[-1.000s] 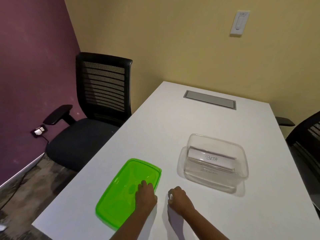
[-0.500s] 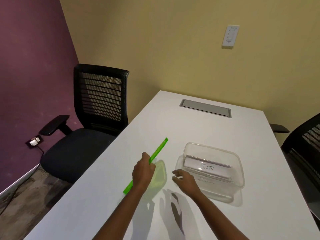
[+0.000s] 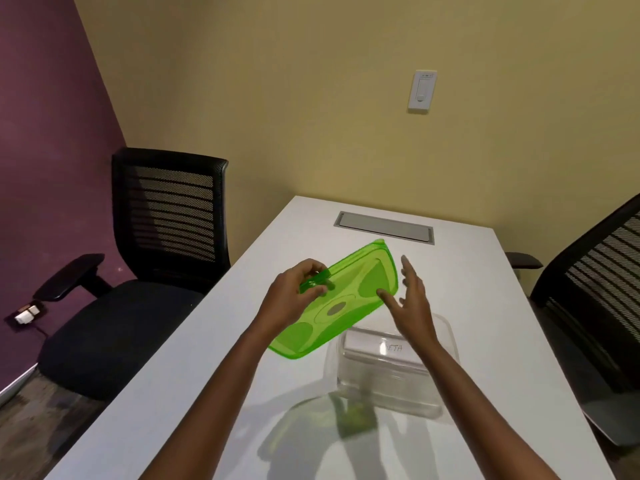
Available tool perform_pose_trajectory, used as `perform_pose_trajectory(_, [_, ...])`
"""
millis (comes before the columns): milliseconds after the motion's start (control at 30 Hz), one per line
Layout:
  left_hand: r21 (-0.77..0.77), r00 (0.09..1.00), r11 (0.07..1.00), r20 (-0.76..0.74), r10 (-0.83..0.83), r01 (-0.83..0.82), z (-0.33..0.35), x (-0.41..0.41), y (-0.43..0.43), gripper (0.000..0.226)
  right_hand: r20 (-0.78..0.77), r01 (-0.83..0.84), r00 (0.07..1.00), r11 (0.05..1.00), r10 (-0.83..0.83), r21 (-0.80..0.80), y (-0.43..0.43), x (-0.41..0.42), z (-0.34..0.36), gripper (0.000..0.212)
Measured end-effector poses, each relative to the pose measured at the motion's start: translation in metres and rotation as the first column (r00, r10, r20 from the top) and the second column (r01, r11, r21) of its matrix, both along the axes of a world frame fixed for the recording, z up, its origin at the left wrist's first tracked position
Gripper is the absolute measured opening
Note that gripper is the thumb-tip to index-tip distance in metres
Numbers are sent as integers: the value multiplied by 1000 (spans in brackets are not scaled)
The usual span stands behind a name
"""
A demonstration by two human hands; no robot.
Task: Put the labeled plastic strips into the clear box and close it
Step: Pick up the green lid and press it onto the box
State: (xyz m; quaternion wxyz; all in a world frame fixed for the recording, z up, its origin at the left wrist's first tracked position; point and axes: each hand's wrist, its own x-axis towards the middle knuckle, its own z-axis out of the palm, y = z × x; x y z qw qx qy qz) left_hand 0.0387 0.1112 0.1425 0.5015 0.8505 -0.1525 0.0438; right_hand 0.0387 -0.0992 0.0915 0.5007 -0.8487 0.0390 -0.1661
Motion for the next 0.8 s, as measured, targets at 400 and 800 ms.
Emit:
perform_pose_trajectory(400, [193,971,980,238,-8,-39,1,14,-55,29,95,5,995,980,-25,201,-79,-17,14,16])
perform_pose_trajectory(800, [-107,883,958,-425,197,-265,-77,33,-68,43,-95,235,970,764,-224,600,-120,-19,-5,18])
